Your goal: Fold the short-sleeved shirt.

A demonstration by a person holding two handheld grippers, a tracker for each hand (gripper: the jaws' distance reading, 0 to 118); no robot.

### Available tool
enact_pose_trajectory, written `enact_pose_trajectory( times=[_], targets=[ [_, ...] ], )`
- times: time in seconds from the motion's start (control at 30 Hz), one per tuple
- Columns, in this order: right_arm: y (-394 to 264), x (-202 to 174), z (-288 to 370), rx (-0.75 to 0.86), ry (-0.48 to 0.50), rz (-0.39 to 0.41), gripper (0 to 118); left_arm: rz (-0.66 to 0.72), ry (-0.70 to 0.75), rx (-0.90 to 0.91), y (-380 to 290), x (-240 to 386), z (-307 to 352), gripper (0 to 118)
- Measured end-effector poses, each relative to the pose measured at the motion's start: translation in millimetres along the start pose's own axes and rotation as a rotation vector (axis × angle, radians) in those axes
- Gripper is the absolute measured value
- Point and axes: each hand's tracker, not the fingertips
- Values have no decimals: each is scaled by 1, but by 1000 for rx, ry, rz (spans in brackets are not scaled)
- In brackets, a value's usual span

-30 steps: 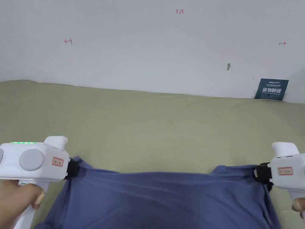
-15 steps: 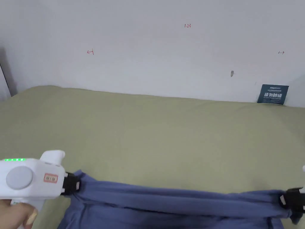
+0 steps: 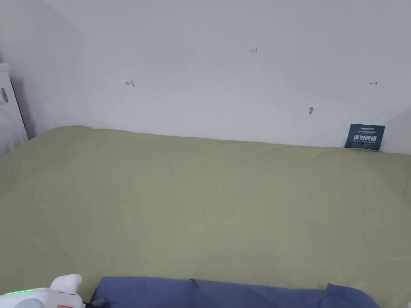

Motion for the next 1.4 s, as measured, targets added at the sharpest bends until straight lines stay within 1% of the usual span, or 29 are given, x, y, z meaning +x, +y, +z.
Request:
enact_pose_trajectory(
  times=[0.03,0.07,0.1,0.13,0.17,0.2,0.23,0.3,0.33,0.4,0.43,0.47,0.5,0.53,0.57,0.6,0.63,0.73,0.8,0.93,1.0,1.03,1.07,1.1,1.13,1.17,1.27,1.33,1.4],
  targets=[
    [3,-2,0,-1,-4,2,9,-3,1,-2,2,0,0,18],
    [4,-6,3,-6,-8,11,25,-9,-2,-4,5,0,2,35],
    [7,-7,7,-17,-9,26,52,-19,-12,-4,5,3,8,56],
    [11,-9,12,-35,-37,59,91,-31,-12,-4,8,5,14,79],
    [14,-11,19,-47,-77,85,100,-58,23,-14,12,8,23,83],
    [14,-15,27,-46,-89,100,96,-80,47,-30,15,9,30,83],
    [17,-17,38,-27,-83,97,93,-101,58,-23,16,12,40,83],
    [26,-20,54,-4,-68,93,93,-163,58,35,22,17,59,83],
    [24,-37,69,14,-66,84,93,-181,49,60,26,20,68,83],
    [30,-48,79,35,-49,71,92,-176,29,84,32,23,81,82],
    [33,-54,83,47,-19,73,85,-152,3,105,35,24,87,78],
    [33,-63,87,64,20,83,71,-123,-36,119,38,23,90,71],
    [34,-68,89,72,53,88,50,-105,-79,124,41,22,91,54],
    [34,-74,89,74,86,83,17,-109,-111,117,43,21,88,18],
    [32,-78,89,81,118,72,6,-154,-115,114,44,18,84,0],
    [31,-81,88,86,135,57,6,-169,-124,113,43,17,80,0],
    [29,-86,88,76,134,62,0,-164,-133,88,43,14,76,0],
    [22,-99,83,63,122,98,0,-99,-176,51,47,-7,57,0],
    [19,-106,79,48,106,123,0,-26,-196,42,53,-24,50,0],
    [18,-109,68,20,97,121,0,140,-311,12,56,-59,34,0],
    [19,-108,63,10,93,118,0,168,-399,-27,55,-74,23,0],
    [18,-109,61,4,89,119,0,178,-442,-60,57,-75,21,9],
    [18,-110,60,-7,82,126,0,188,-484,-100,55,-82,14,34],
    [18,-112,60,-19,75,136,0,186,-494,-112,52,-89,8,75],
    [19,-112,58,-27,71,146,0,185,-491,-123,50,-90,1,110],
    [19,-113,57,-31,71,153,0,181,-481,-136,48,-89,-5,114],
    [20,-117,53,-42,75,167,0,205,-509,-139,36,-96,-22,113],
    [21,-122,50,-47,78,176,0,232,-607,-73,33,-88,-26,113],
    [21,-126,47,-49,89,185,0,260,-676,-71,30,-83,-31,112]
  ],
)
